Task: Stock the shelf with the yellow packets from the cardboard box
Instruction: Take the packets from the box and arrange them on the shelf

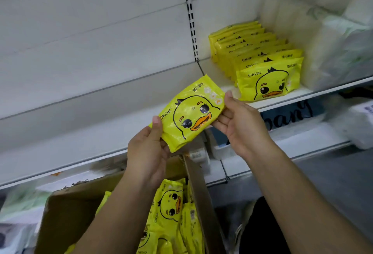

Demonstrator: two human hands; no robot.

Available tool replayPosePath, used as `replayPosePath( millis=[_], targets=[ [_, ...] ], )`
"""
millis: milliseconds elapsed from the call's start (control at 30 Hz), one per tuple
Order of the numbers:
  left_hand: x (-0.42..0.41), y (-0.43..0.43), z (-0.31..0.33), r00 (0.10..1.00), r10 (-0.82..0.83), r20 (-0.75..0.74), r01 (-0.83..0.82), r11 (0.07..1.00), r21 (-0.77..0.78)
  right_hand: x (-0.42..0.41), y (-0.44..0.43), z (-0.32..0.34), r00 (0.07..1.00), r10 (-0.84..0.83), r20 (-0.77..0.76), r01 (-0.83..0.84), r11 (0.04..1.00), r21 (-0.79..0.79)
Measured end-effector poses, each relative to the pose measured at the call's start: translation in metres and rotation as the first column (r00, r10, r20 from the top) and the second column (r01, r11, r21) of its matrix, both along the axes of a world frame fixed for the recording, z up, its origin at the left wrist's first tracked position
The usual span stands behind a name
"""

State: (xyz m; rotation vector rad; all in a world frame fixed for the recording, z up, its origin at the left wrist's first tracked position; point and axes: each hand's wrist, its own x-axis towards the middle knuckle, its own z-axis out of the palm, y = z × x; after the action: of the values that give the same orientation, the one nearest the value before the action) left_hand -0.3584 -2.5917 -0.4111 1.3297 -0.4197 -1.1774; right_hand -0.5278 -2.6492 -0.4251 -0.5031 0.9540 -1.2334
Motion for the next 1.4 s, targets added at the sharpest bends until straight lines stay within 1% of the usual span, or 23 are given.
replayPosePath(
  millis=[167, 300, 367, 400, 467, 500, 567, 633, 667, 700, 767, 833, 900, 933, 1033, 1100, 1200, 1267, 1400],
  targets=[
    [0.017, -0.008, 0.008, 0.997, 0.014, 0.078, -0.009, 0.997, -0.071, 0.016, -0.009, 0.001, 0.996, -0.084, -0.04, 0.084, 0.996, -0.023],
    [0.022, -0.031, 0.011, 0.994, 0.024, 0.106, -0.013, 0.995, -0.097, 0.026, -0.016, -0.001, 0.993, -0.102, -0.063, 0.096, 0.991, -0.092],
    [0.025, -0.051, 0.009, 0.991, 0.034, 0.133, -0.021, 0.995, -0.094, 0.03, -0.024, -0.005, 0.972, -0.146, -0.183, 0.121, 0.982, -0.143],
    [0.027, -0.063, 0.008, 0.988, 0.039, 0.147, -0.024, 0.995, -0.098, 0.032, -0.028, -0.007, 0.942, -0.181, -0.284, 0.136, 0.976, -0.172],
    [0.028, -0.089, 0.007, 0.983, 0.04, 0.178, -0.02, 0.994, -0.112, 0.034, -0.034, -0.011, 0.843, -0.24, -0.481, 0.138, 0.961, -0.238],
    [0.029, -0.104, 0.006, 0.979, 0.04, 0.198, -0.016, 0.993, -0.12, 0.034, -0.038, -0.013, 0.792, -0.262, -0.551, 0.125, 0.953, -0.275],
    [0.029, -0.135, 0.005, 0.968, 0.053, 0.246, -0.016, 0.989, -0.149, 0.035, -0.043, -0.019, 0.661, -0.276, -0.697, 0.047, 0.943, -0.329],
    [0.024, -0.166, 0.006, 0.946, 0.08, 0.316, -0.029, 0.986, -0.164, 0.036, -0.05, -0.026, 0.455, -0.242, -0.857, -0.094, 0.944, -0.317],
    [0.021, -0.18, 0.007, 0.93, 0.092, 0.356, -0.036, 0.986, -0.162, 0.036, -0.055, -0.029, 0.347, -0.221, -0.911, -0.16, 0.944, -0.29],
    [0.018, -0.194, 0.006, 0.912, 0.101, 0.397, -0.04, 0.987, -0.158, 0.036, -0.06, -0.032, 0.248, -0.201, -0.948, -0.217, 0.942, -0.257],
    [0.014, -0.218, 0.001, 0.881, 0.094, 0.463, -0.028, 0.989, -0.147, 0.037, -0.07, -0.036, 0.103, -0.156, -0.982, -0.282, 0.942, -0.179],
    [0.012, -0.237, -0.008, 0.867, 0.071, 0.493, -0.006, 0.991, -0.133, 0.038, -0.079, -0.039, -0.003, -0.105, -0.994, -0.3, 0.949, -0.099],
    [0.012, -0.252, -0.017, 0.86, 0.072, 0.506, -0.015, 0.993, -0.115, 0.041, -0.086, -0.044, -0.089, -0.086, -0.992, -0.3, 0.952, -0.056],
    [0.012, -0.259, -0.021, 0.861, 0.081, 0.503, -0.031, 0.994, -0.107, 0.044, -0.088, -0.047, -0.113, -0.095, -0.989, -0.292, 0.955, -0.058],
    [0.015, -0.274, -0.029, 0.869, 0.114, 0.481, -0.074, 0.992, -0.1, 0.053, -0.09, -0.053, -0.144, -0.159, -0.977, -0.228, 0.966, -0.123],
    [0.016, -0.281, -0.032, 0.873, 0.149, 0.464, -0.101, 0.987, -0.126, 0.057, -0.091, -0.056, -0.165, -0.199, -0.966, -0.195, 0.967, -0.166],
    [0.017, -0.287, -0.036, 0.879, 0.213, 0.426, -0.148, 0.972, -0.18, 0.059, -0.093, -0.058, -0.182, -0.212, -0.96, -0.181, 0.967, -0.179],
    [0.017, -0.29, -0.039, 0.877, 0.217, 0.429, -0.137, 0.968, -0.209, 0.059, -0.093, -0.059, -0.191, -0.212, -0.958, -0.18, 0.967, -0.178],
    [0.017, -0.289, -0.04, 0.852, 0.156, 0.499, -0.059, 0.977, -0.206, 0.057, -0.093, -0.061, -0.197, -0.211, -0.958, -0.187, 0.967, -0.174]
  ],
)
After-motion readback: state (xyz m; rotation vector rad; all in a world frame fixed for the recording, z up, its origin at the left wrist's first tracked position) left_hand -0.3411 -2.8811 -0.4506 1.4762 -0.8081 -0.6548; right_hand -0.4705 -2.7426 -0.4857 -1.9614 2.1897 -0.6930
